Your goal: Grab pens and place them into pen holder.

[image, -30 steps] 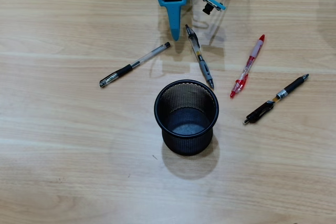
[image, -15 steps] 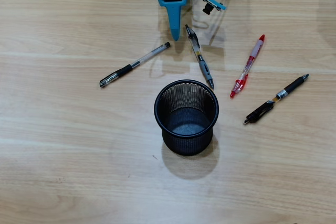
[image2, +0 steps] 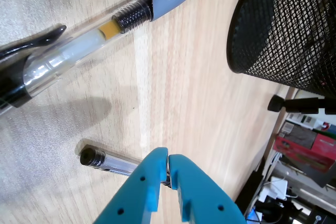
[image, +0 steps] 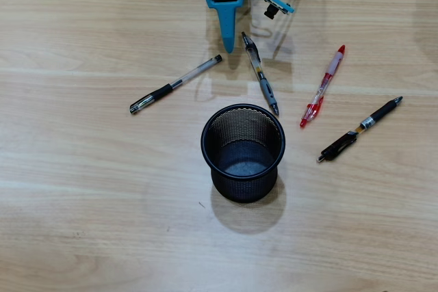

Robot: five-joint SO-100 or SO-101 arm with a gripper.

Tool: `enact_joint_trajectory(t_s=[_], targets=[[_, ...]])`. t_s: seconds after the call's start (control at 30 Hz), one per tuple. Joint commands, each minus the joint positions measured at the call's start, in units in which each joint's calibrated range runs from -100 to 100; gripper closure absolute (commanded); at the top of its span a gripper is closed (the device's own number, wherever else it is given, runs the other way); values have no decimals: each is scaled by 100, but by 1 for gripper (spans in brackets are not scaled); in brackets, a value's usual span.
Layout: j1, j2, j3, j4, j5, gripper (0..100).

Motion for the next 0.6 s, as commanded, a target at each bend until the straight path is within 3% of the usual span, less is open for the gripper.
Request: enact_joint_trajectory(t_s=[0.0,0.57], targets=[[-23,-43,34,-42,17,98],[14,-43,34,-42,-9,98]])
